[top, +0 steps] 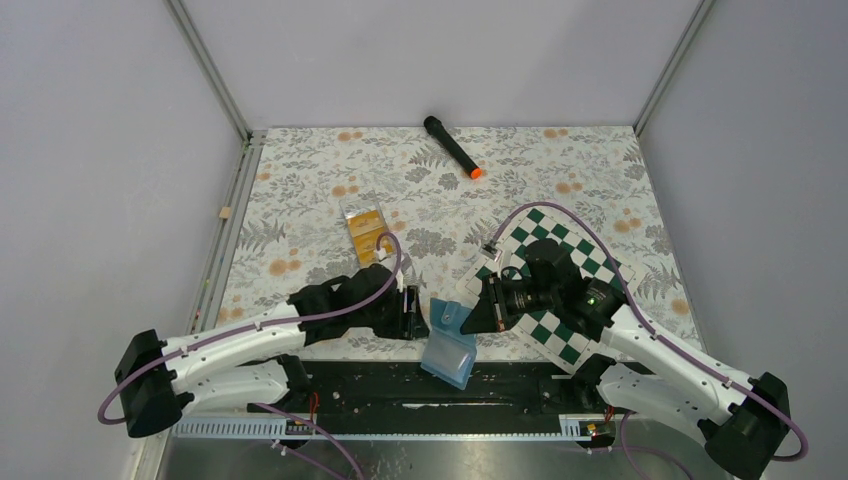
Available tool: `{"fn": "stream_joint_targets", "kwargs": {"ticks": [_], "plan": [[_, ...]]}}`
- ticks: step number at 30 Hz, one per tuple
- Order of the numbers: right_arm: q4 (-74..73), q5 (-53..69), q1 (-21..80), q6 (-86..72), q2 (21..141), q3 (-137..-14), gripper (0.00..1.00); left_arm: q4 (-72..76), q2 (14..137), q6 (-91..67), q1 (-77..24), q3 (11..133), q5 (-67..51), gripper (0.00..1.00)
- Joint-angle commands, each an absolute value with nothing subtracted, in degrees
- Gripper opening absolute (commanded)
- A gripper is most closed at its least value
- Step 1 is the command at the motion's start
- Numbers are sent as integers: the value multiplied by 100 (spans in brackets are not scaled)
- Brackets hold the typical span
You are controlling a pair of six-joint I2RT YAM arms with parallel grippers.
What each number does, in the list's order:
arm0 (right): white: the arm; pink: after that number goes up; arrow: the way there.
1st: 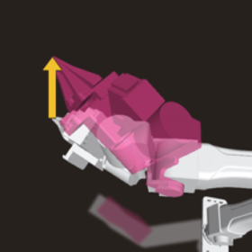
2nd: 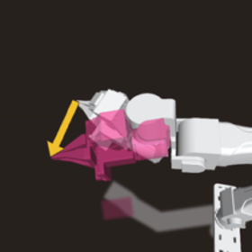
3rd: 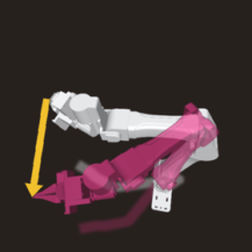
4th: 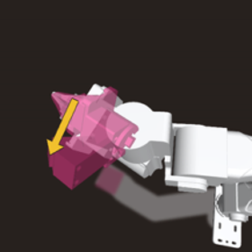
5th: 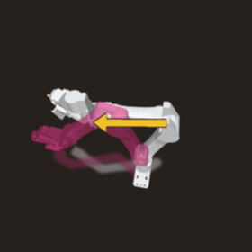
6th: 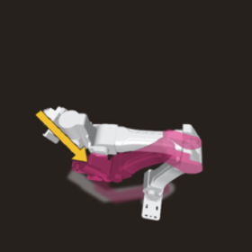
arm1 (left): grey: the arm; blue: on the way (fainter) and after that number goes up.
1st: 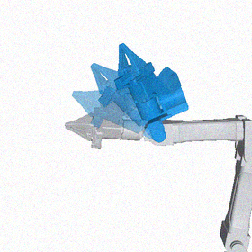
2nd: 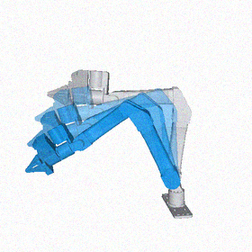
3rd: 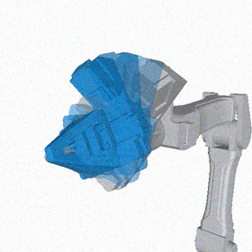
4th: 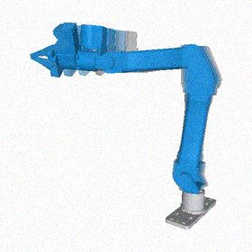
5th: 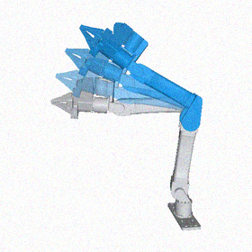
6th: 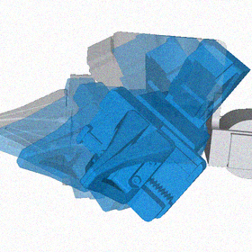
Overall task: Put the credit cards into the card holder
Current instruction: Turn over the card slot in the card holder.
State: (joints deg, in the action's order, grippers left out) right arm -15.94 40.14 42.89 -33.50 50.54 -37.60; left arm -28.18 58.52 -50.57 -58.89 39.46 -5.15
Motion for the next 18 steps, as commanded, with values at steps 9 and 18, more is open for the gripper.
{"fn": "stream_joint_targets", "kwargs": {"ticks": [9, 18], "plan": [[-1140, 4165, 4257, -3454, 4944, -3666, 0, -1889, 5194, -5357, -5906, 3502, -831, 53], [-1137, 4184, 4259, -3418, 4985, -3577, 0, -3146, 5448, -4932, -5906, 4249, -612, 50]]}}
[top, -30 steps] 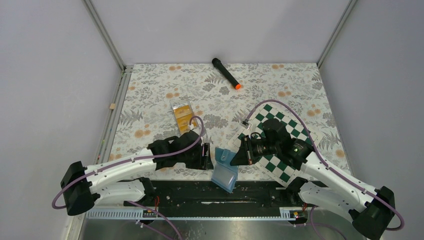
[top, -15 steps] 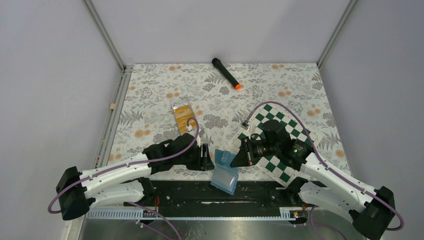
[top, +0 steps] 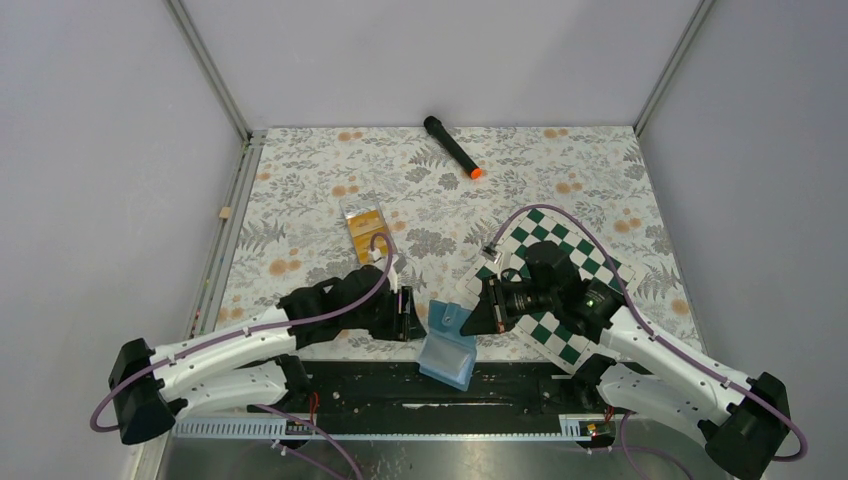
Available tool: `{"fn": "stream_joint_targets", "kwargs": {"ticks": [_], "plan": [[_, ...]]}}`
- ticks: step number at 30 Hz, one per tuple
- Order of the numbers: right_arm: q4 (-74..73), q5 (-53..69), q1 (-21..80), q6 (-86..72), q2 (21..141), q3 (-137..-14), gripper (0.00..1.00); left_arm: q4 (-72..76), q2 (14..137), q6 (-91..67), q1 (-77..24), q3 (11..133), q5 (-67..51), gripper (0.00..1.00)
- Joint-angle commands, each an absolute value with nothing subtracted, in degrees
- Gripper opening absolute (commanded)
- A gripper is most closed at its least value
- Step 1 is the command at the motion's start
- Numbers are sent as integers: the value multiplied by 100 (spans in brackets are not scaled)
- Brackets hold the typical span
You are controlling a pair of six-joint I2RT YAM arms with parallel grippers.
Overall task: Put the credit cards into the card holder
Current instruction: Turn over the card slot in the card holder.
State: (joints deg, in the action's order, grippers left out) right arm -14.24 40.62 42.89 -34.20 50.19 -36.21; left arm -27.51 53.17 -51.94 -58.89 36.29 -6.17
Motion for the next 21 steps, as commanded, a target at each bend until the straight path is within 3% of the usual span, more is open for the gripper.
{"fn": "stream_joint_targets", "kwargs": {"ticks": [1, 21], "plan": [[-1140, 4185, 4261, -3411, 4989, -3563, 0, -3251, 5504, -4886, -5906, 4331, -605, 50], [-1106, 4231, 4262, -3397, 5067, -3580, 0, -3184, 5447, -4781, -5906, 4650, -742, 53]]}}
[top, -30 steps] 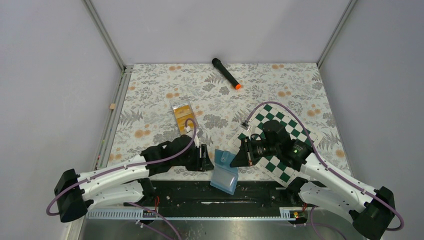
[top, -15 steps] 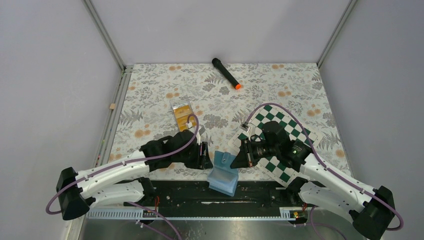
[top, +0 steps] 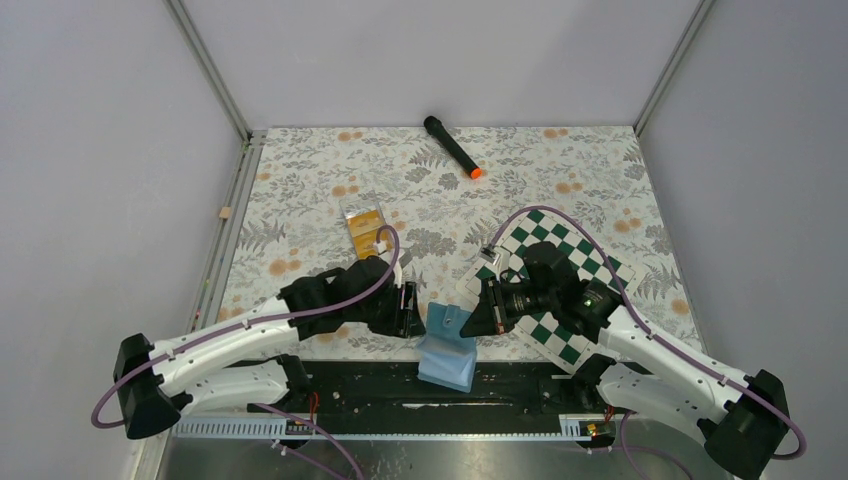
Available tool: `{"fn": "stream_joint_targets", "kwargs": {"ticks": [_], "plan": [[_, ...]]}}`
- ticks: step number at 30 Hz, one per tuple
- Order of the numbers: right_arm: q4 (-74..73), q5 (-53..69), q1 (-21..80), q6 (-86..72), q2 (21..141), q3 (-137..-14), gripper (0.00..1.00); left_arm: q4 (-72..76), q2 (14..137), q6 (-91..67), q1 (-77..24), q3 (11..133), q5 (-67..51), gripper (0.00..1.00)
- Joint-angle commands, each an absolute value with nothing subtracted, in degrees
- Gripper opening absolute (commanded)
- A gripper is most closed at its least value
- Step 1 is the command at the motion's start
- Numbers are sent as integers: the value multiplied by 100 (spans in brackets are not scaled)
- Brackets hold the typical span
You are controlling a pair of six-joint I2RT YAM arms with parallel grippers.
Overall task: Put the credit cards into the card holder
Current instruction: Turn over the card slot in the card holder.
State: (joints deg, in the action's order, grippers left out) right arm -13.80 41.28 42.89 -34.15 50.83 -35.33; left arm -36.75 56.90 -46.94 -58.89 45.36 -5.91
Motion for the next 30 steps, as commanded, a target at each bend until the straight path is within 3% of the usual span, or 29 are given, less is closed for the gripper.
{"fn": "stream_joint_targets", "kwargs": {"ticks": [1, 18, 30], "plan": [[-1079, 4238, 4257, -3434, 5044, -3574, 0, -3084, 5370, -4841, -5906, 4578, -753, 54], [631, 4190, 4260, -5413, 4445, -2520, 0, -1038, 4630, -5797, -5729, 3220, -1244, 65], [1157, 4728, 4241, -5839, 4224, -2742, 0, 1288, 3417, -5969, -5109, 1734, -2297, 69]]}}
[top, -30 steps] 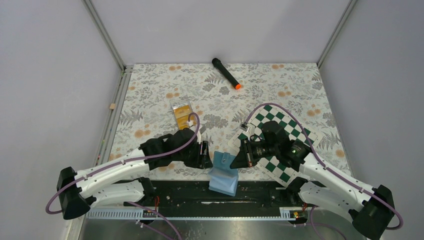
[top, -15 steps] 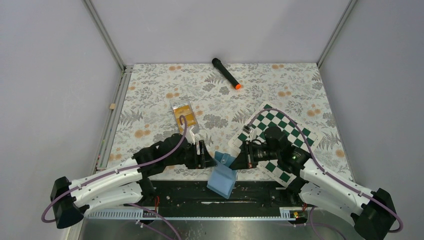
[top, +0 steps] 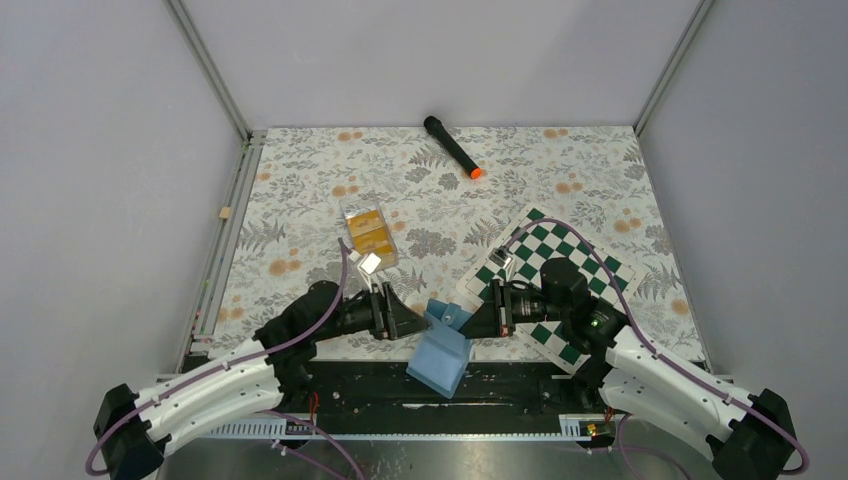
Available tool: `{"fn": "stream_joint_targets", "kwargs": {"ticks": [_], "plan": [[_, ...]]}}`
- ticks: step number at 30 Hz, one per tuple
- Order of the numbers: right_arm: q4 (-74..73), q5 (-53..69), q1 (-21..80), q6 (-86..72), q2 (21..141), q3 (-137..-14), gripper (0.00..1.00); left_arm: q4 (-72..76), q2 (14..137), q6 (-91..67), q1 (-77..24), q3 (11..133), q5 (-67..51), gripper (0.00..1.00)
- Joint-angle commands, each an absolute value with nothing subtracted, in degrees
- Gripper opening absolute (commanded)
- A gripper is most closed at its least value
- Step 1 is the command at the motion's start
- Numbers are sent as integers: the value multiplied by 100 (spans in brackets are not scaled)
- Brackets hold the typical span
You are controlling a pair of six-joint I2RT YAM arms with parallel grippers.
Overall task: Put the credit cards into the card holder
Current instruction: Turn over the card slot in the card holder.
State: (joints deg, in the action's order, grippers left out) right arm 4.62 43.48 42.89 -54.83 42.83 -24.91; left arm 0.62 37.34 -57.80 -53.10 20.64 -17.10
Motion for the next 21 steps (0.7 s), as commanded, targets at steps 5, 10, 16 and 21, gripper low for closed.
{"fn": "stream_joint_targets", "kwargs": {"ticks": [5, 10, 16, 21], "plan": [[1929, 4782, 4224, -6367, 4376, -2725, 0, 2395, 3374, -6412, -5059, 1361, -2799, 68], [2410, 4814, 4211, -6648, 4640, -2838, 0, 3418, 3787, -6808, -5056, 1270, -3257, 62], [2076, 4744, 4205, -6451, 4797, -3042, 0, 3787, 4217, -6941, -5051, 1481, -3451, 16], [284, 4208, 4148, -5137, 4649, -3593, 45, 2835, 4141, -6656, -5023, 1733, -3183, 0]]}}
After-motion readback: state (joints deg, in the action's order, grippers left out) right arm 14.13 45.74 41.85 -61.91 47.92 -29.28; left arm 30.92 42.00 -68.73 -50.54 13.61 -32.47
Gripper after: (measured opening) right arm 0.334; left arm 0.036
